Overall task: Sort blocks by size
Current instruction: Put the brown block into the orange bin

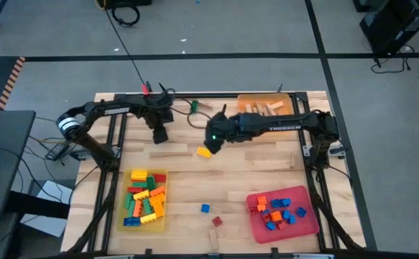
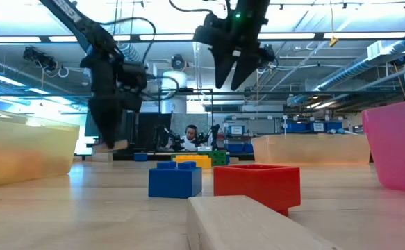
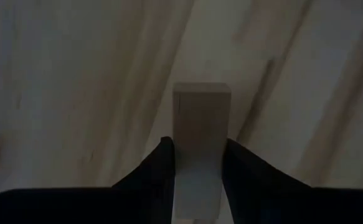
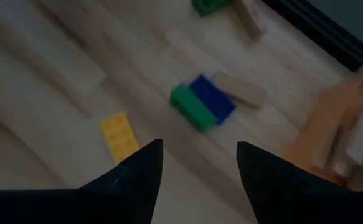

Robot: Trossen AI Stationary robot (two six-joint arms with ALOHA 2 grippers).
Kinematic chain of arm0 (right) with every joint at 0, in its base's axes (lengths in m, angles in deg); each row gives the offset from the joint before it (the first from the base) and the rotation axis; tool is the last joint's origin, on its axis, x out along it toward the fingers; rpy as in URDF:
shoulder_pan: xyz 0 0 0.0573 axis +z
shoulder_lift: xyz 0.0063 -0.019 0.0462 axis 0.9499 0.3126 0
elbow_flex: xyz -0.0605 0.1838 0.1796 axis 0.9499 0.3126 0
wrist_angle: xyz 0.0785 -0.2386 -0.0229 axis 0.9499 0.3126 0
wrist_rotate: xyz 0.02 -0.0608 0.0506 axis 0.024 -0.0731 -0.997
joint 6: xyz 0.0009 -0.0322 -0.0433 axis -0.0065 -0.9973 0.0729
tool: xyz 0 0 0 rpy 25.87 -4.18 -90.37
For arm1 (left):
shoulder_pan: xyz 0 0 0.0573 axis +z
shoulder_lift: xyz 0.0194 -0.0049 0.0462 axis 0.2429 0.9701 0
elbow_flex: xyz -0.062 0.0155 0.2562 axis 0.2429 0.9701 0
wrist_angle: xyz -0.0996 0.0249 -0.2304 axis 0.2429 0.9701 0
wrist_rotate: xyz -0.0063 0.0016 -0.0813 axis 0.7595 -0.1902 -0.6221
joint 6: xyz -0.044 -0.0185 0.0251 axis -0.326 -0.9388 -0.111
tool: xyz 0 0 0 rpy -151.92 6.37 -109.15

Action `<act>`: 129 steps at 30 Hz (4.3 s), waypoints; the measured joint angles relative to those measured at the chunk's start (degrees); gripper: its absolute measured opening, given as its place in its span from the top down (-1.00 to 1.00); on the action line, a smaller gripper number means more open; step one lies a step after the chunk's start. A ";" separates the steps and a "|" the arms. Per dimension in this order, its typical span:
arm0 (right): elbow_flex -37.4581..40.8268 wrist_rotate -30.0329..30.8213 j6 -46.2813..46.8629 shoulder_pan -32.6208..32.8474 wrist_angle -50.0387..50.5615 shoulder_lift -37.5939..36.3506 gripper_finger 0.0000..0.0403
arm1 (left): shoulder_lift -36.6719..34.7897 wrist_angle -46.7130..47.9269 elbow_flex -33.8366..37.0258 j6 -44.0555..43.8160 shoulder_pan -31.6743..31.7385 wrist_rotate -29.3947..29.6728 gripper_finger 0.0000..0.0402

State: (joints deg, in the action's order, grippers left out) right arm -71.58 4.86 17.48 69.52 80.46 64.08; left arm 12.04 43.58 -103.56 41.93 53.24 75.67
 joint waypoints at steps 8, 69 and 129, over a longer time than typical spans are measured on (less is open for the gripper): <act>10.89 3.60 4.51 5.98 0.54 -6.81 0.03 | -7.49 -1.75 -0.97 -11.40 -2.28 -3.62 0.47; 46.71 -12.74 -17.28 -10.47 -66.53 -35.32 0.61 | 10.09 -27.31 -33.40 -28.20 -31.44 27.74 0.41; 46.82 -11.24 -16.73 -17.44 -52.06 -40.70 0.61 | 9.98 -27.16 -33.55 -26.73 -31.70 24.62 -0.09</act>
State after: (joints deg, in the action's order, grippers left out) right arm -24.76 -6.38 0.75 52.08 28.40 23.38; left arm 22.02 16.42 -137.11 15.20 21.54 100.29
